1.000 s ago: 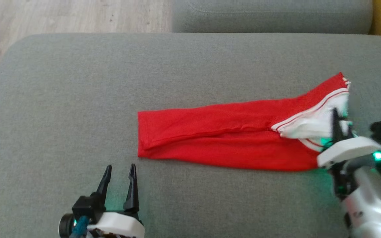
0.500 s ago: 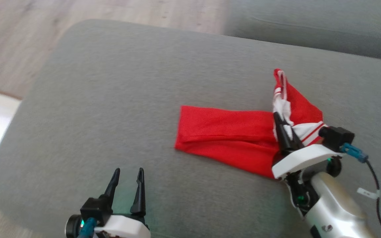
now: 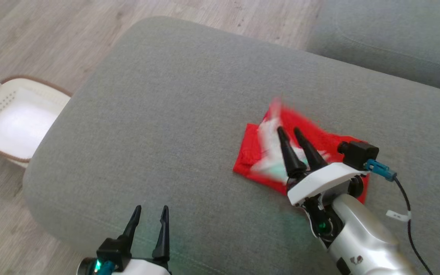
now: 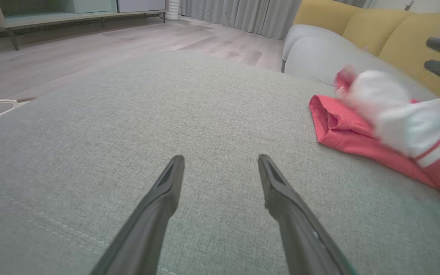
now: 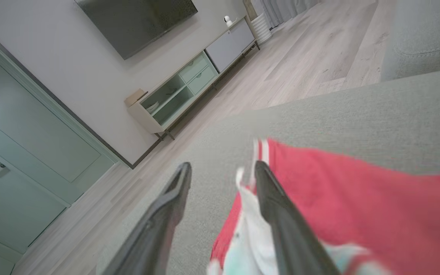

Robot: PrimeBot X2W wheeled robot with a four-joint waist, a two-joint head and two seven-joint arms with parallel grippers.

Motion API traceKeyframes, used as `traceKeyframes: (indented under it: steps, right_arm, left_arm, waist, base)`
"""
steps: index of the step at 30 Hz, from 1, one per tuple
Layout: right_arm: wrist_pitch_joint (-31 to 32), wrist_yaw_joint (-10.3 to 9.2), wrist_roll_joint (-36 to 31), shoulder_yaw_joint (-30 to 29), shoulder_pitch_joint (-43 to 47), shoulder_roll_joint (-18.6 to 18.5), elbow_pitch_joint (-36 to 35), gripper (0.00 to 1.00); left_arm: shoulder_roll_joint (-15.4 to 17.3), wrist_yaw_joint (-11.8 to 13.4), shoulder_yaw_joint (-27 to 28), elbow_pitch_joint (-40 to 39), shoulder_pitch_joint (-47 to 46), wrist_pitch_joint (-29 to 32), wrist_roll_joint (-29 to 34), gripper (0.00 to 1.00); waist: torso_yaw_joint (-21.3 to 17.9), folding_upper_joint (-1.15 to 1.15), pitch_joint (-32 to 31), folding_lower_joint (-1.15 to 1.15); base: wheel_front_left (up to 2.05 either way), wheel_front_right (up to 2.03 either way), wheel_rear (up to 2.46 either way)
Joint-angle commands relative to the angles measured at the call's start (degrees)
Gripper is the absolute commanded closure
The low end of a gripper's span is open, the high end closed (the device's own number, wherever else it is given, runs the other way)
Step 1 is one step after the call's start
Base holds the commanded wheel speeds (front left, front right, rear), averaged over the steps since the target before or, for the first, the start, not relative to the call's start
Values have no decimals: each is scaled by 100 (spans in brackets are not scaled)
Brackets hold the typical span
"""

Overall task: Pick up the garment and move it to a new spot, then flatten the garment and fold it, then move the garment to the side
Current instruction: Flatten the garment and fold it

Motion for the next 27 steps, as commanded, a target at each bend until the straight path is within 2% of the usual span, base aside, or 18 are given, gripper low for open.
traceKeyframes:
  steps: [1,4,12,19,27]
  right_arm:
    - [-81,-5,6,63,-171,65,-135,0]
    - [-114,-5,-189,-106,-172,17,-64,0]
    - [-121,-5,-1679,-1765,465,-51,-146,0]
    - [-122,-5,-2893,-2752,1180,50,-406,0]
    - [-122,-5,-3589,-2908,1735,139,-633,0]
  left_arm:
    - [5,-15,200,-120,-127,-56,59,0]
    - [5,-26,264,-97,-132,-56,108,0]
    - [5,-64,456,-140,-156,-56,190,0]
    - [5,-72,646,-220,-100,-56,293,0]
    - [5,-93,791,-330,132,-56,496,0]
  waist:
    - [-68,0,-49,0]
    - [-281,0,-144,0]
    - [-1051,0,-435,0]
    - [-1644,0,-615,0]
    - [-1933,0,-692,0]
  base:
    - [0,0,0]
    - [0,0,0]
    - [0,0,0]
    - [0,0,0]
    - [0,0,0]
